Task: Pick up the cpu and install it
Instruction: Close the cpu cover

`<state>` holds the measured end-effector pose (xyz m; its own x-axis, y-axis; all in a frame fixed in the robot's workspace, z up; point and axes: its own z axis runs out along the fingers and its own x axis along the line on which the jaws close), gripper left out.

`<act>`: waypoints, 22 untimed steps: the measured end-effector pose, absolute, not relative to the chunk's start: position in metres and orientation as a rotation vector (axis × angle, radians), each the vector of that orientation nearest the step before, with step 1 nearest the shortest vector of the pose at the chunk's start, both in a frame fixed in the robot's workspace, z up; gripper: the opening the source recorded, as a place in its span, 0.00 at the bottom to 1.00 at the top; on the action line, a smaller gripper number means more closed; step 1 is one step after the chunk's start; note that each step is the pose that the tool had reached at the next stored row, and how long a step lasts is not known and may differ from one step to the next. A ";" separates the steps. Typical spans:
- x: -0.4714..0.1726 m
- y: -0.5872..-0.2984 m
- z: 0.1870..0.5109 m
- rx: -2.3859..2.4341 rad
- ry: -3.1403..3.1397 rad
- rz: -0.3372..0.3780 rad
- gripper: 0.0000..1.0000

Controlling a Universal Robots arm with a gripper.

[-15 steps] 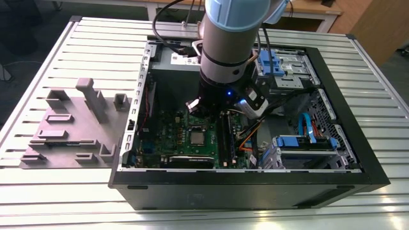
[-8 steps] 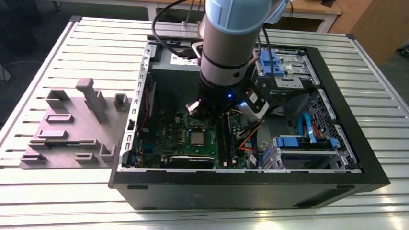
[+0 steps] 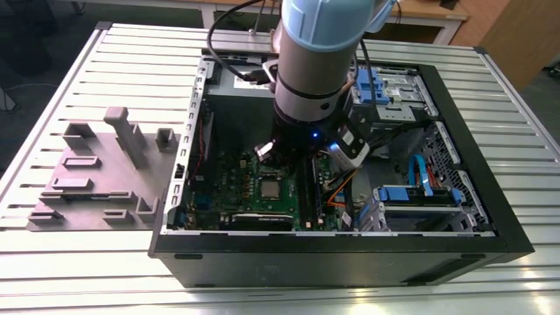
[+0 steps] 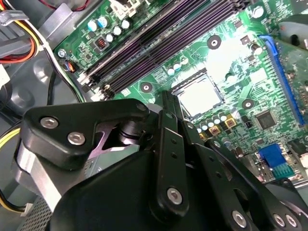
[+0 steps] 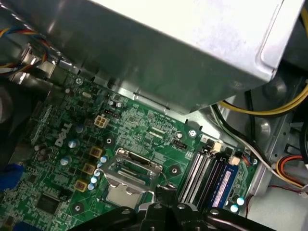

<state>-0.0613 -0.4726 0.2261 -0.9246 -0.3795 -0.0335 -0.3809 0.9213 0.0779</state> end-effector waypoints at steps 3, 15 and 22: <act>-0.061 -0.475 0.226 -0.608 3.061 0.130 0.10; -0.059 -0.483 0.225 -0.620 3.062 0.131 0.10; -0.052 -0.485 0.224 -0.621 3.063 0.131 0.10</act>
